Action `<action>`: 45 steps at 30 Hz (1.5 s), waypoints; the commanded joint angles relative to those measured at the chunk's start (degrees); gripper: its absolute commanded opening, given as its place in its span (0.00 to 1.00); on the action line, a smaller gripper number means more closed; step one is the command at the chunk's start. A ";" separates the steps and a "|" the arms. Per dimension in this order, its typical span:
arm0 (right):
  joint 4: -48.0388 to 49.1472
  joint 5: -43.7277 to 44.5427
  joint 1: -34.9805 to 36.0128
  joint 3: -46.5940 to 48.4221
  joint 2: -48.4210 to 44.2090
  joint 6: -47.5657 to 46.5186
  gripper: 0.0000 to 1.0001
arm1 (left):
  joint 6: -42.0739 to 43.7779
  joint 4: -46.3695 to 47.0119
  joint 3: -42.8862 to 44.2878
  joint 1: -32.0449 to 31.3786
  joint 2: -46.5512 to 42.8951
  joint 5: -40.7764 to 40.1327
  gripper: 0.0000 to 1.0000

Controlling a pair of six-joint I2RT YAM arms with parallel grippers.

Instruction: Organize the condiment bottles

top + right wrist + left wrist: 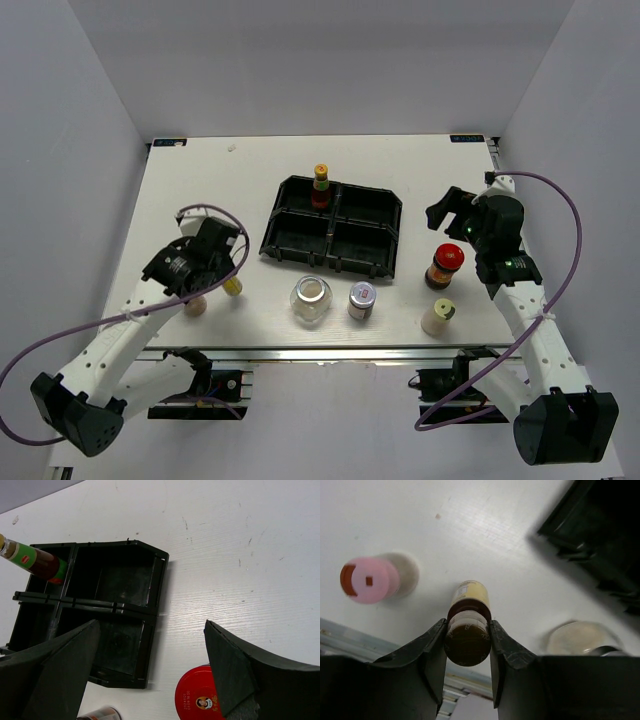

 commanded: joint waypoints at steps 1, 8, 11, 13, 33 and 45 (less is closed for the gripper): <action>1.24 2.60 -0.16 1.87 -1.09 -0.62 0.89 | 3.82 8.93 8.76 -0.22 3.55 -5.41 0.00; 1.85 4.81 -0.16 1.87 -0.83 -1.51 0.89 | 13.92 21.41 23.00 -0.22 14.89 -5.18 0.00; 1.59 5.87 -0.16 2.14 -0.13 -1.86 0.89 | 18.22 25.55 29.33 -0.22 22.36 -2.55 0.00; 0.80 7.18 -0.16 2.66 0.31 -2.38 0.89 | 20.86 26.96 34.43 -0.22 28.05 -1.92 0.00; -0.08 10.70 -0.16 3.02 1.90 -3.09 0.89 | 26.67 26.88 57.38 2.42 57.18 11.79 0.00; -0.17 10.97 -0.16 3.37 4.00 -3.09 0.89 | 26.41 25.56 59.14 3.29 63.95 14.07 0.04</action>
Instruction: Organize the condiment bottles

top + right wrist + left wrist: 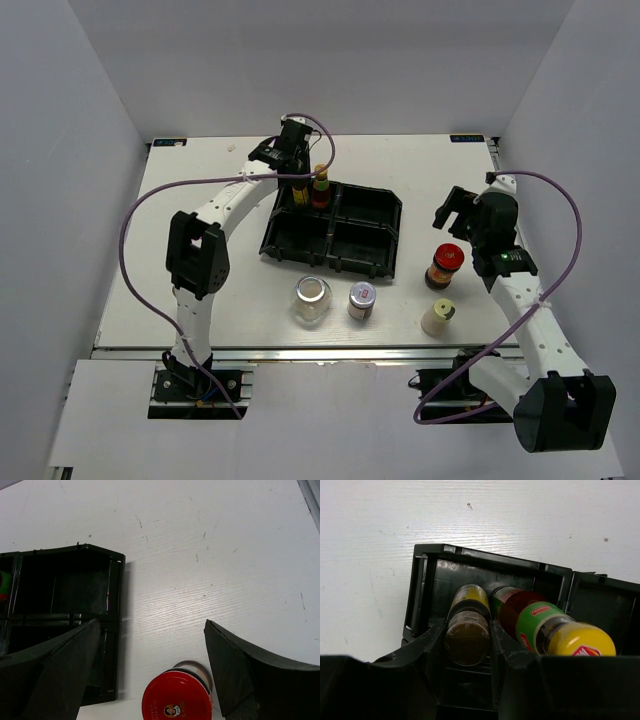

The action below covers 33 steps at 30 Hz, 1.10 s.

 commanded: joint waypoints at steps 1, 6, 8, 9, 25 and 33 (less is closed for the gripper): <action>0.73 0.96 -0.16 2.97 0.55 -1.06 0.89 | 0.05 1.67 3.88 0.41 -0.27 0.92 0.11; 0.38 1.22 -0.16 3.32 1.25 -0.97 0.89 | 0.49 0.88 4.59 0.50 0.97 1.71 0.38; 0.38 1.22 -0.16 3.41 1.34 -0.88 0.89 | 0.66 0.79 4.50 0.50 0.97 2.15 0.47; 0.20 1.14 -0.16 3.41 1.34 -0.97 0.89 | 0.66 0.70 4.59 0.50 0.97 2.24 0.50; -0.59 -0.36 -0.16 3.85 0.29 -0.97 0.89 | 0.84 -3.52 1.44 0.50 -7.72 -3.64 0.98; -0.06 -1.85 -0.16 3.41 -0.59 -1.14 0.89 | -6.97 -6.41 -17.62 0.50 -27.92 -13.31 0.98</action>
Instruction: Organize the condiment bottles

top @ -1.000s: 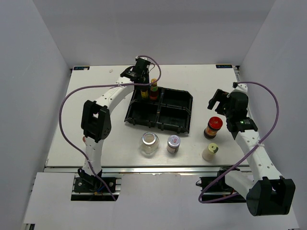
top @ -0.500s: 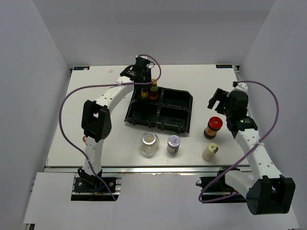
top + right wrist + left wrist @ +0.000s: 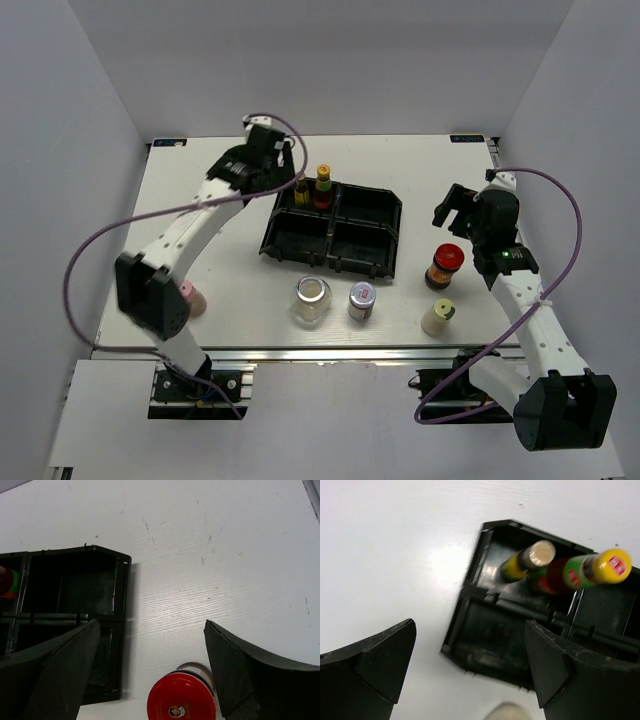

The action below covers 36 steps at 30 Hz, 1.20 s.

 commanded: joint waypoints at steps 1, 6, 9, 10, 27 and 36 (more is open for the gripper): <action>0.75 -1.17 -0.16 1.77 -1.62 -0.93 0.89 | -6.12 -3.16 -7.41 0.19 -14.59 -7.50 0.98; 1.27 -1.97 -0.16 1.60 -1.53 -0.84 0.89 | -17.46 -11.76 -21.39 0.28 -29.83 -9.97 0.98; 1.36 -2.84 -0.16 1.60 -1.27 -0.49 0.89 | -24.23 -20.28 -27.09 0.45 -38.88 -13.66 0.98; 1.45 -3.28 -0.16 1.60 -1.18 -0.48 0.89 | -27.03 -23.70 -28.60 0.45 -41.08 -14.28 0.98; 2.68 -6.36 -0.16 0.81 -1.71 0.39 0.89 | -39.37 -31.12 -46.01 1.59 -54.55 -17.27 0.98; 2.59 -5.49 -0.16 0.72 -1.79 0.48 0.89 | -29.09 -19.78 -49.79 16.35 -47.34 -9.02 0.98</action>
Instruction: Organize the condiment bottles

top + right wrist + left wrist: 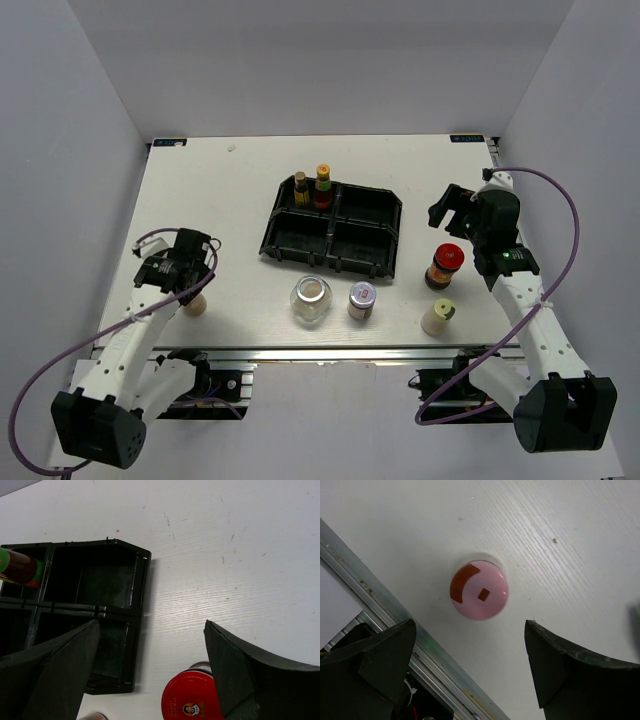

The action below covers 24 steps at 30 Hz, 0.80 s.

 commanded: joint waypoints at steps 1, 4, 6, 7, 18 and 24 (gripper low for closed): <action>2.18 0.15 -0.16 0.72 -1.05 -0.15 0.89 | 5.28 4.92 -0.59 6.06 0.66 3.21 0.98; 2.18 0.86 -0.16 0.72 -0.79 -0.15 0.89 | 7.03 7.03 -0.33 8.35 0.66 4.00 0.98; 2.18 1.03 -0.16 0.89 -0.52 -0.24 0.89 | 7.74 9.30 -1.46 9.24 1.53 5.40 0.98; 2.18 1.12 -0.16 0.89 -0.44 -0.24 0.89 | 8.44 10.10 -1.90 10.20 2.24 6.02 0.98; 2.09 2.44 -0.16 1.33 1.23 -0.24 0.89 | 9.25 10.03 -2.61 11.79 6.46 8.13 0.84; 1.65 2.70 -0.16 1.68 1.76 -0.33 0.89 | 8.80 9.76 -2.61 11.79 7.95 7.95 0.60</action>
